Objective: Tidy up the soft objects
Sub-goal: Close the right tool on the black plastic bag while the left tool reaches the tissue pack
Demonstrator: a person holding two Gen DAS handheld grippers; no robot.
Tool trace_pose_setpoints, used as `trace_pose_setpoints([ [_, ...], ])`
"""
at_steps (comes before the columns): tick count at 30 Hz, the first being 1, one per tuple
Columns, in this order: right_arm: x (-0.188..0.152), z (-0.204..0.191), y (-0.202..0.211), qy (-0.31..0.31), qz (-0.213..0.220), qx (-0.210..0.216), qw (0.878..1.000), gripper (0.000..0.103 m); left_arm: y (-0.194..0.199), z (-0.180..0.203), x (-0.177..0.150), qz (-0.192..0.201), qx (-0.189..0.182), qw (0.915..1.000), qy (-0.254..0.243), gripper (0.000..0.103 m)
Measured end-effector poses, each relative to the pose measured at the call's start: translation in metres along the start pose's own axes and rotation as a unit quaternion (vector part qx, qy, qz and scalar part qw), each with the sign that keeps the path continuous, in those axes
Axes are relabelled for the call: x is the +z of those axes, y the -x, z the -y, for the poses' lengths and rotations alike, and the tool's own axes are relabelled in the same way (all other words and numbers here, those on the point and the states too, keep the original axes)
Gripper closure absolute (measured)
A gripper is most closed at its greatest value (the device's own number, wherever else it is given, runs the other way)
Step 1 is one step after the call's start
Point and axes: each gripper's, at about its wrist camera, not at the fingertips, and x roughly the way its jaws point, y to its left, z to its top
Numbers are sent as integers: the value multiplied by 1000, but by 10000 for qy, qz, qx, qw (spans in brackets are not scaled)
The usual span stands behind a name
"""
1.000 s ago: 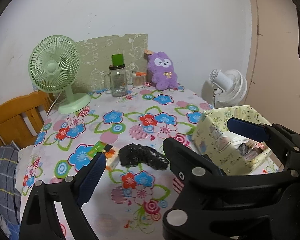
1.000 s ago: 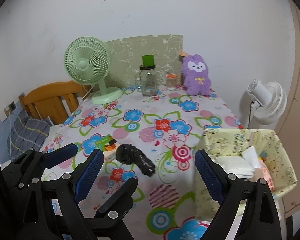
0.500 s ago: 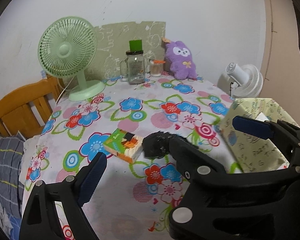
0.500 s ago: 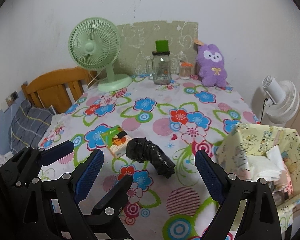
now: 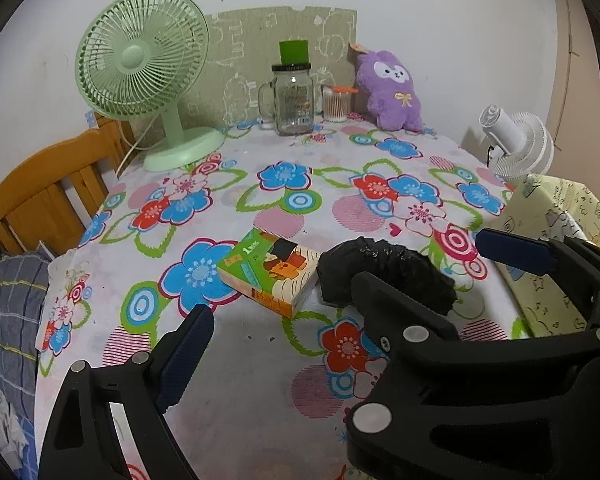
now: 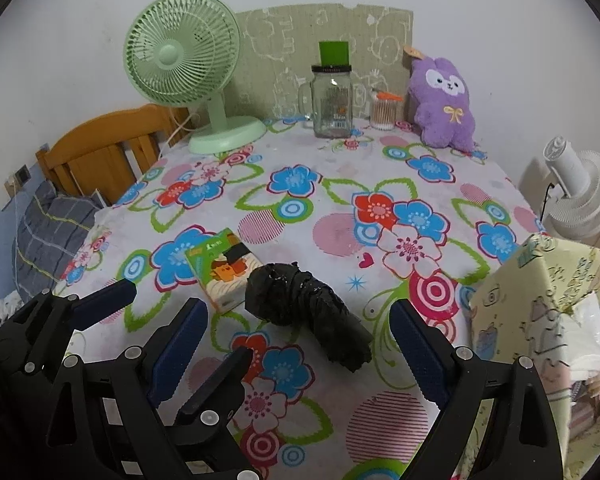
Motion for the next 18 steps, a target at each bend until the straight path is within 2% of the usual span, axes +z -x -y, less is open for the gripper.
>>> trace_pose_setpoints([
  [12,-2,12,-37,-234,-351,12,9991,15,-27,-2,-1,-274,74,9996,39,10],
  [15,-4,15,-45,-299,-481,90,9984,22,-32,-3,-2,-357,92,9993,61,10],
  [17,-5,16,-49,-307,-531,93,9981,34,-34,-4,-2,-410,74,9991,58,10],
  [18,-5,15,-50,-275,-540,118,9981,36,-36,-3,-2,-440,47,9990,41,10],
])
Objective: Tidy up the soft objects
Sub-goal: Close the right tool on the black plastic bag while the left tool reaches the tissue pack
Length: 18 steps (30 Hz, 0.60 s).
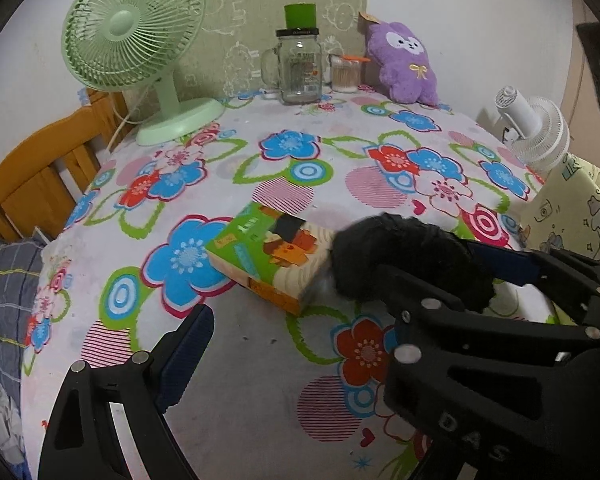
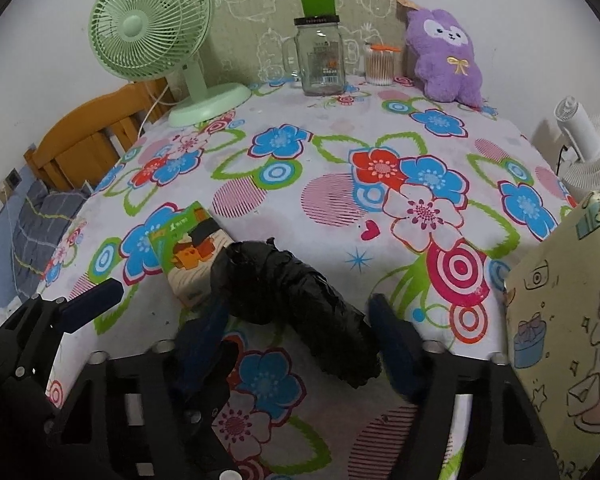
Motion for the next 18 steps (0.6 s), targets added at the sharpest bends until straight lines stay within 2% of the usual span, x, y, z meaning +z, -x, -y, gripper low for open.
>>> trace_pose_setpoints([
  [2,0,-1,-3,65,-46,44,10000,47,-1,3,-1,-8,52,10000,-56,10],
  [9,0,0,-2,151,-47,-18,9999,71,0,1,-1,6,162,9999,16,10],
  [11,0,1,2,154,-16,-14,9999,75,1,0,0,4,165,9999,36,10],
  [18,3,3,16,92,168,-18,9998,76,9,2,8,153,193,9997,13,10],
])
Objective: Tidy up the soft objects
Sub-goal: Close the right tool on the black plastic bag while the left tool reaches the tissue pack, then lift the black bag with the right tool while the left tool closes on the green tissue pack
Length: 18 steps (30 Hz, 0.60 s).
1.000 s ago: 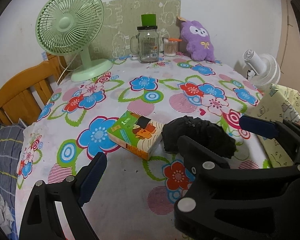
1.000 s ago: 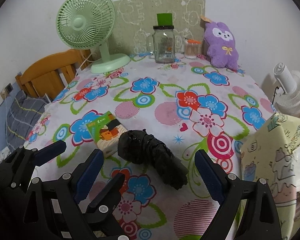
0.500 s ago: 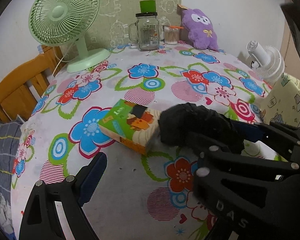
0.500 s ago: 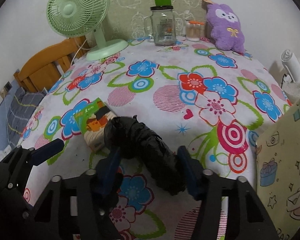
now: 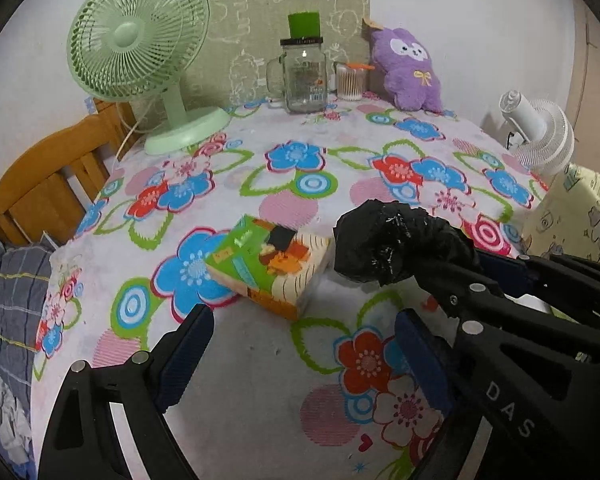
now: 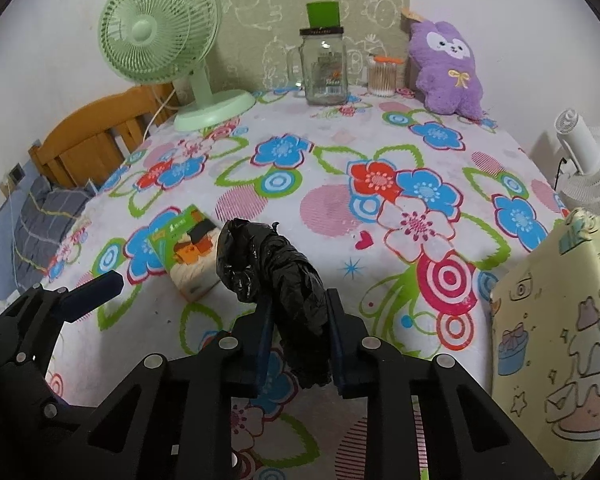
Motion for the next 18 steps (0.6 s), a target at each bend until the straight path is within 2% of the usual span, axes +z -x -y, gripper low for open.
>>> trace_pose_setpoints([
  [10,18,2,11,-231,259,-72,9994,76,0,-6,24,190,52,9997,-150,10],
  [16,26,0,3,-348,295,-105,9989,76,-19,-16,35,112,4,9999,-129,10],
  [18,28,-1,-2,-393,274,-107,9988,76,-25,-18,36,149,98,9998,-105,10],
])
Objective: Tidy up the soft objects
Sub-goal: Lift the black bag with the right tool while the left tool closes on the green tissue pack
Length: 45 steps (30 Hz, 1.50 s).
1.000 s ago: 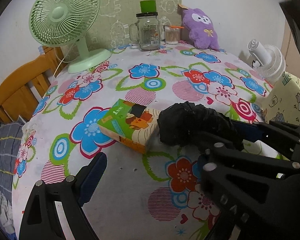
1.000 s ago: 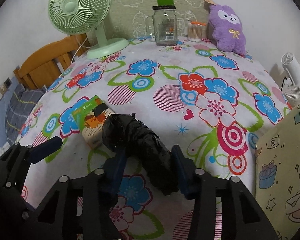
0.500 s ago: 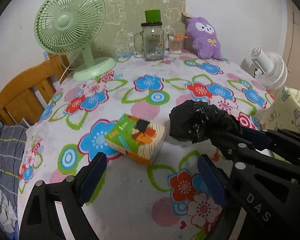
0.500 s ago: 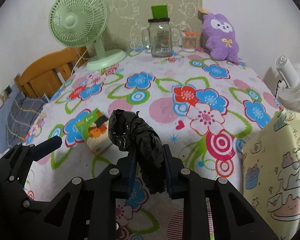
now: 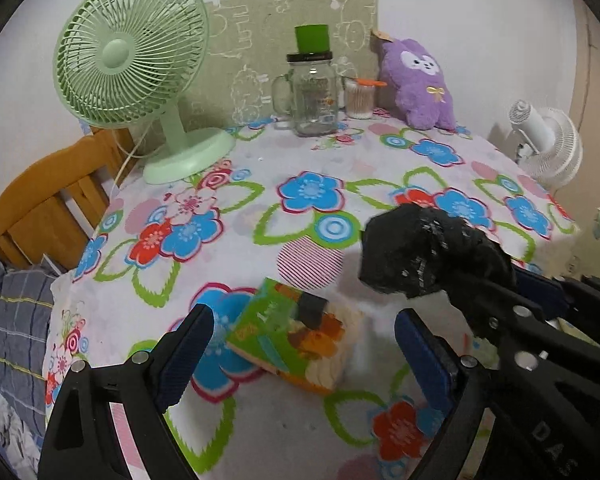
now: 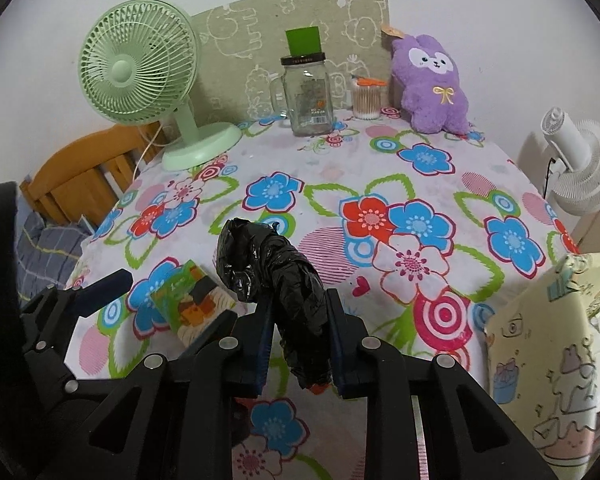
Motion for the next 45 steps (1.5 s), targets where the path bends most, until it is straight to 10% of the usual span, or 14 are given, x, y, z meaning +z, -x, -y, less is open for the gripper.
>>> trace_pose_setpoints([
  [34,-8,-3,-19,44,-264,-147,9995,76,-16,1,-13,-206,-452,9988,46,35],
  [45,-11,-5,-18,106,-297,-130,9994,76,-26,-8,-18,-331,-227,9990,218,12],
])
